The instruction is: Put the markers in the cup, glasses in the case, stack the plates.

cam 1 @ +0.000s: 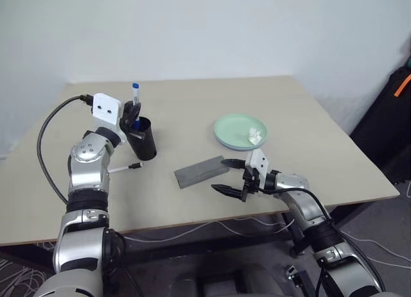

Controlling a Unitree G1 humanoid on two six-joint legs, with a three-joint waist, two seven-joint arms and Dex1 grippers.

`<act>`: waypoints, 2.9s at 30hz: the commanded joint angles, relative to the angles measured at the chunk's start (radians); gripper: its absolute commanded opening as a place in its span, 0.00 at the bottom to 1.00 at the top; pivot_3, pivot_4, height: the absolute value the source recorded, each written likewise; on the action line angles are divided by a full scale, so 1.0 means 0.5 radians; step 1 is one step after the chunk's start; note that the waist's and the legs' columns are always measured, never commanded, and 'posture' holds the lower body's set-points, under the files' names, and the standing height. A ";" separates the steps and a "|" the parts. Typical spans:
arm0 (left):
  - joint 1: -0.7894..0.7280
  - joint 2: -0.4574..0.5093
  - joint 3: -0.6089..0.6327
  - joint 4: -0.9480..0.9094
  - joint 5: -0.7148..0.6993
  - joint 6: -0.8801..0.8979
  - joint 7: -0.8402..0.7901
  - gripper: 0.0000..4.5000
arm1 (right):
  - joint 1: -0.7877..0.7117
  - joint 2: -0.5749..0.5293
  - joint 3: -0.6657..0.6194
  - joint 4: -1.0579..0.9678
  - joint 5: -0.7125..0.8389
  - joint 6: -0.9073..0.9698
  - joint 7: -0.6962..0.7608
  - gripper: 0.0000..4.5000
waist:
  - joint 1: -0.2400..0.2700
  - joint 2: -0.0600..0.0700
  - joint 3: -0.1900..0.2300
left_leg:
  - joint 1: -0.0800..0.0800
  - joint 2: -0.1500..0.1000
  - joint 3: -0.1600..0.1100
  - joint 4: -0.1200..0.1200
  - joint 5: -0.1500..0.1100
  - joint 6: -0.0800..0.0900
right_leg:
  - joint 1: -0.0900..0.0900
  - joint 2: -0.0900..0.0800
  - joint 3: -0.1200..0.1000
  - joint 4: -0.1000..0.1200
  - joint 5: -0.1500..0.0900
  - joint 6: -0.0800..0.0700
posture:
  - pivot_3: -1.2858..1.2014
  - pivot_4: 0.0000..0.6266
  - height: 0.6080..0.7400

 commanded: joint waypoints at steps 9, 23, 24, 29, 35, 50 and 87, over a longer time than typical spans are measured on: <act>0.003 0.018 0.022 -0.111 -0.100 -0.041 -0.087 0.69 | -0.053 -0.006 -0.021 -0.085 0.013 0.032 0.004 1.00 | 0.000 0.000 0.000 | -0.001 0.000 0.000 0.000 0.000 0.000 | 0.000 -0.001 -0.001 -0.001 0.000 0.000 | 0.52 0.00 1.00; 0.096 0.598 -0.031 -0.818 -0.818 1.117 -1.309 0.69 | -0.067 0.014 -0.016 -0.076 0.015 0.051 0.003 1.00 | -0.012 0.002 0.001 | 0.001 0.000 0.000 -0.007 0.000 -0.001 | -0.002 0.001 0.000 -0.003 -0.004 -0.005 | 0.52 0.00 1.00; 0.142 0.665 -0.097 -0.825 -0.750 1.108 -1.377 0.69 | -0.070 0.016 -0.017 -0.074 0.014 0.050 0.002 1.00 | -0.012 0.003 0.001 | 0.002 0.000 0.000 -0.007 0.000 -0.001 | -0.001 0.000 0.000 -0.004 -0.004 -0.005 | 0.52 0.00 1.00; 0.249 0.952 -0.463 -0.664 -0.300 0.879 -1.596 0.69 | -0.081 0.024 -0.016 -0.060 0.011 0.045 0.005 1.00 | -0.004 0.003 0.001 | 0.003 0.001 -0.002 -0.007 0.000 -0.001 | -0.001 0.000 -0.001 -0.003 -0.004 -0.007 | 0.52 0.00 1.00; -0.026 0.975 -0.762 -0.129 0.147 0.496 -1.646 0.69 | -0.098 0.041 -0.007 -0.035 0.006 0.039 0.011 1.00 | 0.001 0.001 0.001 | 0.000 0.001 -0.001 -0.007 -0.004 -0.008 | -0.003 -0.004 -0.004 -0.004 -0.005 -0.007 | 0.52 0.00 1.00; -0.716 0.747 -1.194 1.056 0.895 -0.025 -1.585 0.69 | -0.078 -0.008 -0.026 -0.079 -0.002 0.042 -0.011 1.00 | 0.000 0.000 0.001 | -0.004 0.000 0.001 -0.009 0.000 -0.001 | -0.007 -0.002 -0.003 -0.006 -0.005 -0.006 | 0.52 0.00 1.00; -0.806 0.564 -1.109 1.268 1.070 -0.029 -1.609 0.14 | -0.021 -0.077 -0.036 -0.200 0.013 0.120 -0.059 1.00 | 0.000 -0.006 0.001 | -0.005 0.000 0.001 -0.006 0.000 -0.001 | -0.006 -0.002 -0.002 -0.003 -0.005 -0.006 | 0.52 0.00 1.00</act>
